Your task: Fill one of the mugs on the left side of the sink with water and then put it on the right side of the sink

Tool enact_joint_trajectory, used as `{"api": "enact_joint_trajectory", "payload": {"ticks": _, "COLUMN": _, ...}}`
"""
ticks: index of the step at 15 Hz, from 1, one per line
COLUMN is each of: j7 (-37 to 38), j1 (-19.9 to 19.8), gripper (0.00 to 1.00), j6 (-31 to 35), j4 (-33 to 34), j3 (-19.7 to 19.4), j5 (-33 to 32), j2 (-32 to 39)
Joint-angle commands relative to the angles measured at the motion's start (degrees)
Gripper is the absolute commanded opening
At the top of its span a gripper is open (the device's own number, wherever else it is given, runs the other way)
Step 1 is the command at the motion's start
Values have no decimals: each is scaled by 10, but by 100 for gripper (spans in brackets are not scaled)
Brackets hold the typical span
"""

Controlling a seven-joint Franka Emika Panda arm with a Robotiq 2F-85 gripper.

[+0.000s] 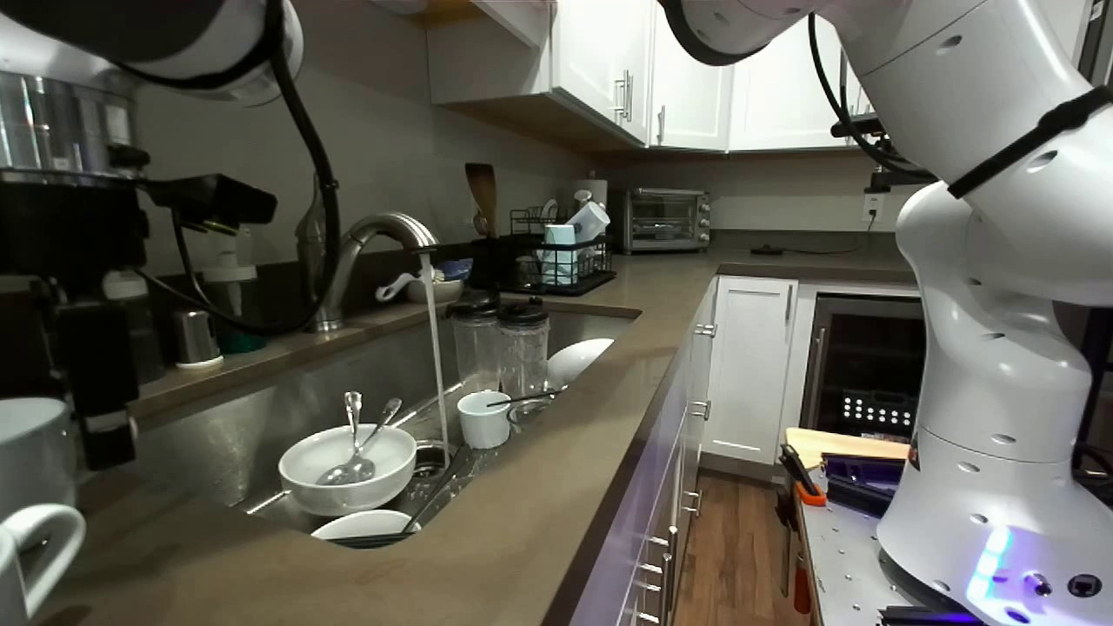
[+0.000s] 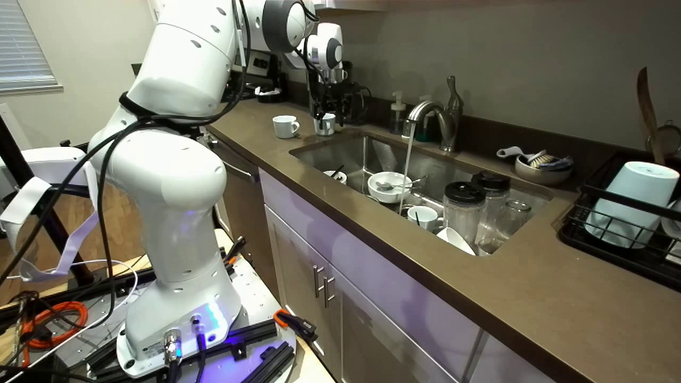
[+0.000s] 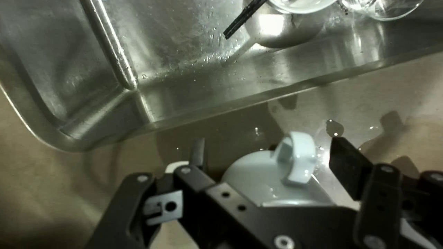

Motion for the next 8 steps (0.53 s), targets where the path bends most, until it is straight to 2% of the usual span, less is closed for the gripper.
{"api": "enact_joint_trajectory", "payload": {"ticks": 1, "j7": -2, "j1": 5, "gripper": 60, "j6": 12, "j4": -1, "j3": 3, "j5": 1, "j2": 2}}
{"api": "enact_joint_trajectory", "payload": {"ticks": 7, "j7": -1, "j1": 3, "gripper": 20, "j6": 28, "j4": -11, "j3": 3, "j5": 3, "j2": -2}}
{"api": "enact_joint_trajectory", "payload": {"ticks": 8, "j7": -2, "j1": 2, "gripper": 65, "j6": 29, "j4": -12, "j3": 3, "j5": 4, "j2": -2}}
